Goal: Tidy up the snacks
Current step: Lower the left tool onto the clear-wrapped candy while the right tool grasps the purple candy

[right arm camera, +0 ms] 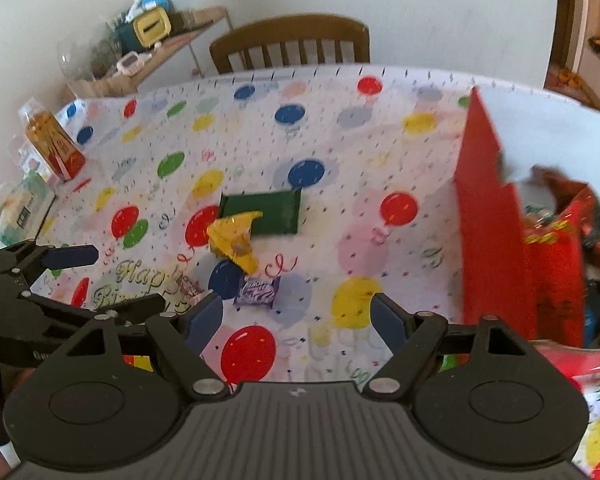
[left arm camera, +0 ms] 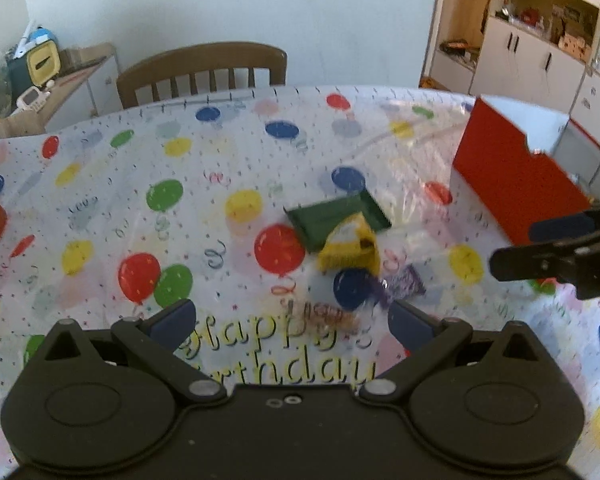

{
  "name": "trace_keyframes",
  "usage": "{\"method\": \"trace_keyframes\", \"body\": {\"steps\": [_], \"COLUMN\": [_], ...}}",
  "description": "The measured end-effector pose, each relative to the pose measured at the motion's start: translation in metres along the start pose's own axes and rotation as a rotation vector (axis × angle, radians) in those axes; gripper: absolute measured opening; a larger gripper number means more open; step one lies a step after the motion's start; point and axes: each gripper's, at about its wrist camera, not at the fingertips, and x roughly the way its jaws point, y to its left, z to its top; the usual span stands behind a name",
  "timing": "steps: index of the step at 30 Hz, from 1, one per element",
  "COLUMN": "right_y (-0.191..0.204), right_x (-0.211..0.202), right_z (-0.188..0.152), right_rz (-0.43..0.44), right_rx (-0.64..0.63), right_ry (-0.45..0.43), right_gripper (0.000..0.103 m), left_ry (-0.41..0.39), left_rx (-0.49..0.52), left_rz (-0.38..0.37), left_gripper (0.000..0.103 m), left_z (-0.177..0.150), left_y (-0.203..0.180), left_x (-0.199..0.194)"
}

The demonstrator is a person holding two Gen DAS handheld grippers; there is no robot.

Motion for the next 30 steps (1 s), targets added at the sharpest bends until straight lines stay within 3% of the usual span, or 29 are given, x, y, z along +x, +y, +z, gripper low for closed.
{"method": "trace_keyframes", "body": {"steps": [7,17,22,25,30], "right_y": [0.005,0.011,0.016,0.020,0.030], "right_x": [0.027,0.053,0.062,0.068,0.070], "right_z": [0.002,0.004,0.007,0.009,0.008], "right_rz": [0.004,0.012,0.020,0.014,-0.030], "right_rx": [0.018,0.027,0.018,0.009,-0.043], "right_ry": [0.033,0.056,0.062,0.077,0.080], "right_gripper": [0.081,0.081,0.073,0.061,0.058], "left_ry": [0.016,0.002,0.002,0.001,0.014], "left_rx": [0.016,0.076,0.097,0.093,0.090], "left_rz": [-0.029,-0.034,-0.046,-0.051,-0.065], "left_gripper": [0.099,0.080,0.076,0.075,0.067], "left_z": [-0.008,-0.011,-0.011,-0.009,-0.009], "left_y": [-0.005,-0.016,-0.018,-0.018,-0.017], "left_x": [0.018,0.037,0.043,0.046,0.051]}}
